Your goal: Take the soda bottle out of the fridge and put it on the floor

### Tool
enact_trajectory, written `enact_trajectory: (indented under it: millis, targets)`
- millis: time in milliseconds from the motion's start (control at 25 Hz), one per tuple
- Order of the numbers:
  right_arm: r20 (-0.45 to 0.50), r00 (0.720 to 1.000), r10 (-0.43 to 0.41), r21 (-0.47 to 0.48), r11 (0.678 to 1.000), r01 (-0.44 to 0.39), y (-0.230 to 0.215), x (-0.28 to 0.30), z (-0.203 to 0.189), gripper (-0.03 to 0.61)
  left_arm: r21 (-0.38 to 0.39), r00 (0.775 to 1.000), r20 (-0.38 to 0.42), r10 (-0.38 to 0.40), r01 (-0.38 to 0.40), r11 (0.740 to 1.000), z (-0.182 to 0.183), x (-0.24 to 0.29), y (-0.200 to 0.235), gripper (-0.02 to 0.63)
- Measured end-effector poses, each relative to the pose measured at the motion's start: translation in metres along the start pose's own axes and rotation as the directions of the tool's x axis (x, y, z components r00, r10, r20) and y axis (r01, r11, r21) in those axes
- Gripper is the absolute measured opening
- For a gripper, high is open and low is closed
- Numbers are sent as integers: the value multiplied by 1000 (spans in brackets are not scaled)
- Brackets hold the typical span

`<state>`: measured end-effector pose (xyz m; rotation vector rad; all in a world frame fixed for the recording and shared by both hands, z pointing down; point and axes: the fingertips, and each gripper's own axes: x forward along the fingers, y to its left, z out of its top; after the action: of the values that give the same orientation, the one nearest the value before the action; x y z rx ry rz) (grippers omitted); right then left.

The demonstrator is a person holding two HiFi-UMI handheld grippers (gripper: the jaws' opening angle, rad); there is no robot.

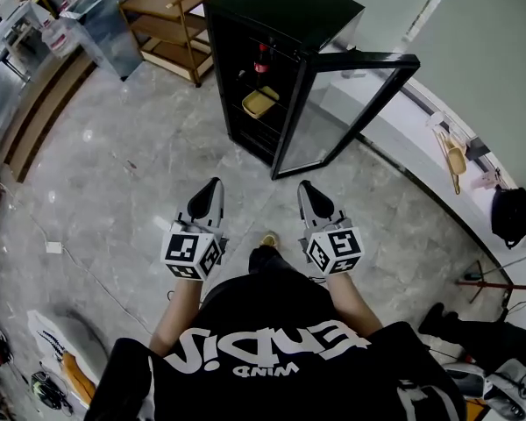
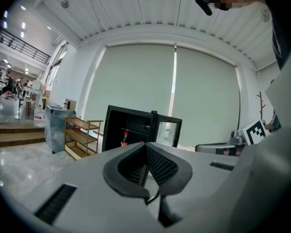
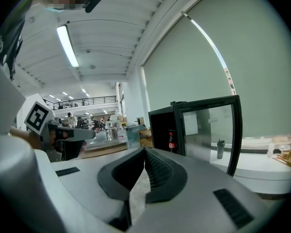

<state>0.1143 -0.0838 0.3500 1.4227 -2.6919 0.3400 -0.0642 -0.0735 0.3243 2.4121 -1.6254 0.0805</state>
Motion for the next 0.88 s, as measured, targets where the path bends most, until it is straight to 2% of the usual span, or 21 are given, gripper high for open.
enact_trajectory:
  millis: [280, 520, 880]
  targets:
    - [-6, 999, 44, -21, 999, -44, -24, 44, 13, 25, 1, 1000, 18, 19, -19, 1000, 13, 48, 13, 6]
    - [-13, 999, 50, -20, 999, -50, -32, 70, 19, 25, 3, 1000, 10, 15, -15, 1000, 20, 70, 27, 6]
    - [-10, 1000, 15, -1, 1000, -15, -30, 115, 30, 25, 17, 998, -17, -53, 54, 998, 35, 114, 64, 6]
